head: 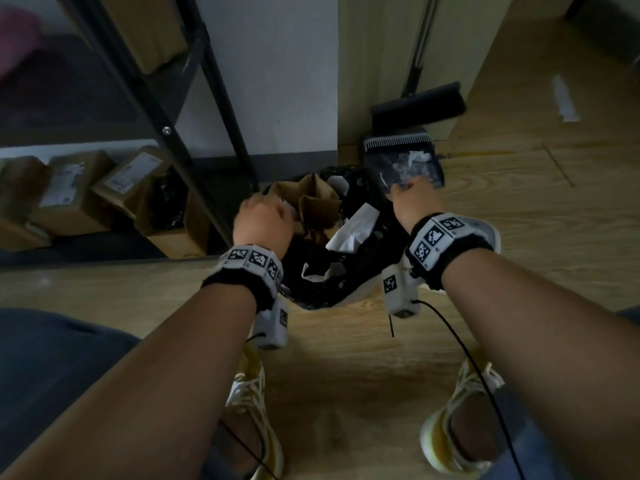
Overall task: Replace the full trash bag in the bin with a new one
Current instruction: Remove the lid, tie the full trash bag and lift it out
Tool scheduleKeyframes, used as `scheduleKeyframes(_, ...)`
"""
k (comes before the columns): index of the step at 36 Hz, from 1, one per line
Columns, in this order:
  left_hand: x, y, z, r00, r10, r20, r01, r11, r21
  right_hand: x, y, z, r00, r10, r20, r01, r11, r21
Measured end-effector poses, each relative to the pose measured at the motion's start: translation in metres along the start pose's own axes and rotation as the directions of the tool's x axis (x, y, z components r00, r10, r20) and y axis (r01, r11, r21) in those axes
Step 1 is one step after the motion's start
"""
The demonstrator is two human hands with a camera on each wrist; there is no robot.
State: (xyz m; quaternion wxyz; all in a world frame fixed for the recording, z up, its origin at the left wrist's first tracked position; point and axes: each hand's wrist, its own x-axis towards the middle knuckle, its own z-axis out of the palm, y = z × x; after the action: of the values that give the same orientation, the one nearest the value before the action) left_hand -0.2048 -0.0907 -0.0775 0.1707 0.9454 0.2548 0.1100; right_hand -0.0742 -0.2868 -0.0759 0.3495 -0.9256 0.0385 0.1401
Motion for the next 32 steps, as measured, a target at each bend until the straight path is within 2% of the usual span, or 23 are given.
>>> scheduleKeyframes(4, 0.027, -0.012, 0.005, 0.979, -0.193, 0.062, 0.184, 0.975, 0.125, 0.013, -0.007, 0.004, 0.997, 0.029, 0.072, -0.025, 0.998, -0.055)
scheduleKeyframes(7, 0.039, -0.017, 0.012, 0.94, -0.318, 0.126, 0.291, 0.937, 0.194, 0.025, -0.004, 0.006, 0.989, 0.037, 0.141, -0.014, 0.987, -0.162)
scheduleKeyframes(11, 0.049, -0.019, 0.019, 0.897, -0.383, 0.22, 0.322, 0.908, 0.268, 0.038, -0.004, 0.011, 0.972, 0.063, 0.225, -0.023, 0.984, -0.177)
scheduleKeyframes(14, 0.052, -0.019, 0.019, 0.87, -0.423, 0.254, 0.349, 0.891, 0.29, 0.046, -0.007, 0.017, 0.974, 0.087, 0.208, -0.066, 0.992, -0.105)
scheduleKeyframes(19, 0.05, -0.024, 0.019, 0.889, -0.36, 0.283, 0.305, 0.927, 0.22, 0.055, -0.011, 0.02, 0.993, 0.111, 0.041, -0.114, 0.99, 0.082)
scheduleKeyframes(26, 0.039, -0.022, 0.016, 0.903, -0.277, 0.328, 0.243, 0.959, 0.144, 0.052, -0.038, 0.024, 0.998, -0.015, -0.069, 0.034, 0.958, 0.285)
scheduleKeyframes(28, 0.035, -0.019, 0.015, 0.898, -0.284, 0.336, 0.264, 0.959, 0.104, 0.046, -0.045, 0.025, 0.994, -0.059, -0.094, 0.087, 0.94, 0.329)
scheduleKeyframes(32, 0.026, -0.013, 0.016, 0.878, -0.363, 0.313, 0.376, 0.926, 0.019, 0.028, -0.049, 0.023, 0.978, -0.206, -0.033, 0.206, 0.926, 0.317)
